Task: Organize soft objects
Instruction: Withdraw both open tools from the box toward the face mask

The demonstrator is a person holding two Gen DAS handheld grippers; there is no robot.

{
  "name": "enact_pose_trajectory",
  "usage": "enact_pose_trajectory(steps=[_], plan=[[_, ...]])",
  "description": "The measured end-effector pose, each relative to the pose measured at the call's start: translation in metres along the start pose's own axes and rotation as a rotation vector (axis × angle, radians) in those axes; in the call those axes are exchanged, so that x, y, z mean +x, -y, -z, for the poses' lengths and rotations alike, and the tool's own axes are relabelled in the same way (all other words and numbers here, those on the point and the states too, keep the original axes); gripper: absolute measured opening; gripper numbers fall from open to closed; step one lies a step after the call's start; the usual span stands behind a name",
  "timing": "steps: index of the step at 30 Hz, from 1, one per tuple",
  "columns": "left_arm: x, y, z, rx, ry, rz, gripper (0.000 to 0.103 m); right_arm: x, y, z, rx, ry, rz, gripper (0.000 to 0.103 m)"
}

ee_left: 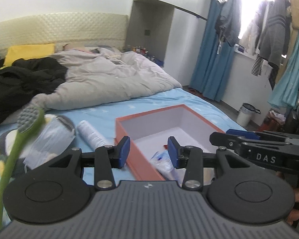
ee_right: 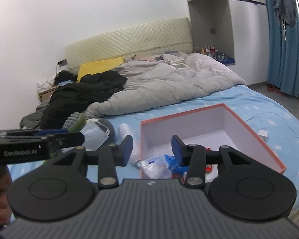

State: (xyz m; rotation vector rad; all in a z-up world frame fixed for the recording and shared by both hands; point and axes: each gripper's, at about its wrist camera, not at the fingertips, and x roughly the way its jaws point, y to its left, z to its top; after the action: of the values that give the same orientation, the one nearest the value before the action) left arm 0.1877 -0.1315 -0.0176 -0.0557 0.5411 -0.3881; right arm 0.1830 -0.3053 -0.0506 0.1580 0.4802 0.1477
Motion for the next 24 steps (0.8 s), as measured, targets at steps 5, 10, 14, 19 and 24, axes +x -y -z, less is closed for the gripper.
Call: enact_pose_trajectory(steps=[5,10,14,19,24], plan=[[-0.024,-0.016,0.016,-0.016,0.008,-0.034,0.047,-0.006,-0.022,0.016,-0.027,0.009,-0.030,0.046],[-0.043,-0.035,0.032,-0.060,0.011,-0.056,0.047,-0.010,-0.039,0.032,-0.026,-0.001,-0.053,0.046],[-0.053,-0.047,0.047,-0.087,0.003,-0.076,0.047,-0.010,-0.051,0.045,-0.030,-0.012,-0.069,0.046],[-0.061,-0.063,0.066,-0.113,-0.025,-0.102,0.047,-0.006,-0.067,0.057,-0.040,-0.036,-0.085,0.046],[-0.069,-0.077,0.082,-0.130,-0.040,-0.130,0.048,-0.004,-0.083,0.072,-0.056,-0.067,-0.112,0.046]])
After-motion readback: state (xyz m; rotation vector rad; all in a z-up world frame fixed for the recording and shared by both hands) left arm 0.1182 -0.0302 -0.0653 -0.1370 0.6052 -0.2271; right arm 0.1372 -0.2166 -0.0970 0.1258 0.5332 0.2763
